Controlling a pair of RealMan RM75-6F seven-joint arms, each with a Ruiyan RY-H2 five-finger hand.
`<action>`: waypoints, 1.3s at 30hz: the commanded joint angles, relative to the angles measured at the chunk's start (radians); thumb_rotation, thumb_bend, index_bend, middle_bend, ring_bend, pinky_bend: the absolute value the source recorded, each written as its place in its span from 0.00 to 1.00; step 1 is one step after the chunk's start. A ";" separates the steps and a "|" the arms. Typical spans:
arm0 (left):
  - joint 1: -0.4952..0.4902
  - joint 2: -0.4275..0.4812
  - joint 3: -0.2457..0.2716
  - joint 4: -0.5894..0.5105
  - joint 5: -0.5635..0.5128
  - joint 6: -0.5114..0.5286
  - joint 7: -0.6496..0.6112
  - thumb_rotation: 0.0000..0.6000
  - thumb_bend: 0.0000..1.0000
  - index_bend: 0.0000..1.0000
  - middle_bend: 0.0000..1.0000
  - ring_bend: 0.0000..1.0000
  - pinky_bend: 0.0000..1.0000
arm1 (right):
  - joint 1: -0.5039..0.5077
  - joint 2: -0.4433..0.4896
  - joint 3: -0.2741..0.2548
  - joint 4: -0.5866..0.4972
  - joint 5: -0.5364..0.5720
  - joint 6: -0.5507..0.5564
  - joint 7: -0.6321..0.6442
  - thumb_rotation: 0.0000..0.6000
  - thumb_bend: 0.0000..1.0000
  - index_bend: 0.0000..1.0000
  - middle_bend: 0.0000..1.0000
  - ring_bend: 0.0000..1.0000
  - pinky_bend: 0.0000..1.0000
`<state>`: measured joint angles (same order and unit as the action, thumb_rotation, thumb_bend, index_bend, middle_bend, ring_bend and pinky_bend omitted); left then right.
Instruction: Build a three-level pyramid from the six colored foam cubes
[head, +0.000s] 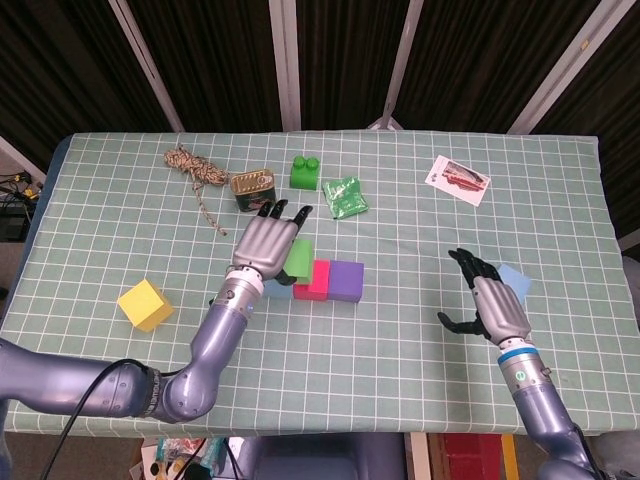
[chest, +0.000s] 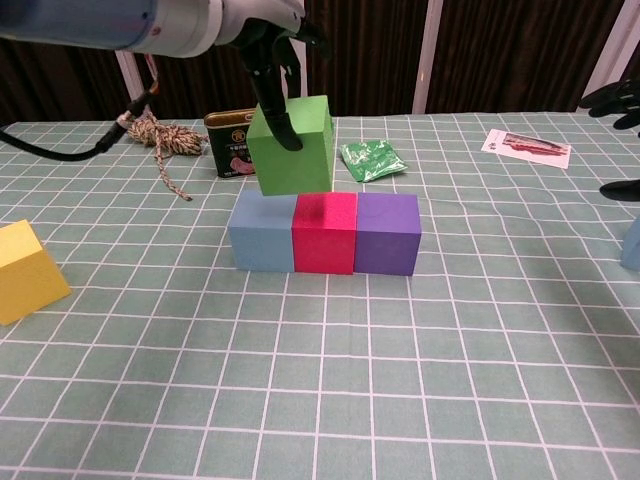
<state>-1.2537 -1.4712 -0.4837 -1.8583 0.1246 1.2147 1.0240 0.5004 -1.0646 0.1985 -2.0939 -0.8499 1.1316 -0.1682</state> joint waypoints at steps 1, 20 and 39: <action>-0.061 -0.032 -0.028 0.056 -0.069 0.008 0.036 1.00 0.31 0.07 0.41 0.02 0.07 | 0.000 0.006 0.004 0.000 0.006 -0.008 0.011 1.00 0.31 0.00 0.00 0.00 0.00; -0.196 -0.098 -0.056 0.175 -0.251 0.027 0.101 1.00 0.31 0.07 0.40 0.02 0.07 | -0.007 0.043 0.019 -0.017 -0.001 -0.037 0.077 1.00 0.31 0.00 0.00 0.00 0.00; -0.239 -0.158 -0.044 0.258 -0.247 -0.018 0.096 1.00 0.32 0.07 0.39 0.02 0.07 | -0.004 0.051 0.021 -0.012 0.004 -0.059 0.108 1.00 0.31 0.00 0.00 0.00 0.00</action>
<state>-1.4912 -1.6266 -0.5282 -1.6027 -0.1251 1.2001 1.1217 0.4964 -1.0138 0.2190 -2.1056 -0.8461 1.0731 -0.0616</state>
